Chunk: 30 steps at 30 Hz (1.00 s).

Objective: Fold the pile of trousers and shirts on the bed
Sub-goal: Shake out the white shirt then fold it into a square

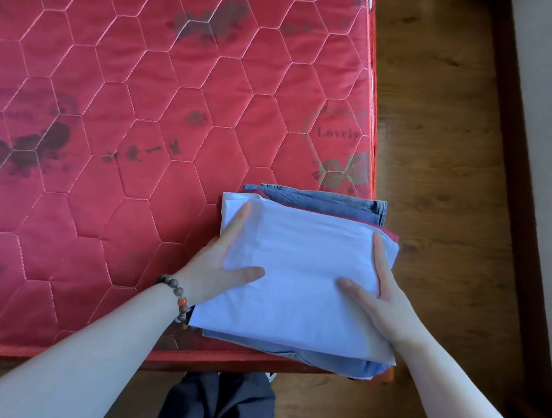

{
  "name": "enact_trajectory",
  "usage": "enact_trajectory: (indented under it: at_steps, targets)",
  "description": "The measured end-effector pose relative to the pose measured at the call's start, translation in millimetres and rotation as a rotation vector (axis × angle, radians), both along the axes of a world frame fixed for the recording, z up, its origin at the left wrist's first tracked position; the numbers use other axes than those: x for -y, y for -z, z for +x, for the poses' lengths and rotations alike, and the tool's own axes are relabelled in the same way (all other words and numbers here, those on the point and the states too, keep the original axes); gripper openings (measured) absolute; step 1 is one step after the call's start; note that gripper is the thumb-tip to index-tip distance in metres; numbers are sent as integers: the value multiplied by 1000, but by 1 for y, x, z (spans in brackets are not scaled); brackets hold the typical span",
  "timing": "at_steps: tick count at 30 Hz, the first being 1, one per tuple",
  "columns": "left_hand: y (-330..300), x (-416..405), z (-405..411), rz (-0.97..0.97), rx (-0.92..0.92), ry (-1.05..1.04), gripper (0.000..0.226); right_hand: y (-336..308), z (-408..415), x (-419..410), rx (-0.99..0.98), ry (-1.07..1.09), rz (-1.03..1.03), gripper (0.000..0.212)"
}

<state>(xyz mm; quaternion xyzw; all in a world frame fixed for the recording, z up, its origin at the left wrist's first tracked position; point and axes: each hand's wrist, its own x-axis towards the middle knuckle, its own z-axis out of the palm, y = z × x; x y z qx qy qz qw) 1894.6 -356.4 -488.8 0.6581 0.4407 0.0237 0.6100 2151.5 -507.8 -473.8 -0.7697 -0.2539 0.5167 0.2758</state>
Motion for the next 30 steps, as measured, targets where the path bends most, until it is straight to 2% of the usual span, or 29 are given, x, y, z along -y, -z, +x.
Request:
enact_trajectory:
  at_steps: [5,12,17,22,30]
  targets:
    - [2,-18,-10,-61,-39,95,99,1,-19,16,-72,63,2,100]
    - [-1,-23,-9,-78,-1,132,100,3,-37,17,-48,152,33,95]
    - [-24,-24,-6,-27,40,110,96,-20,-40,14,-26,197,50,88]
    - [-92,-32,5,41,93,137,94,-94,-31,13,17,212,90,86]
    - [-264,-49,60,114,245,200,96,-271,13,13,143,246,208,85]
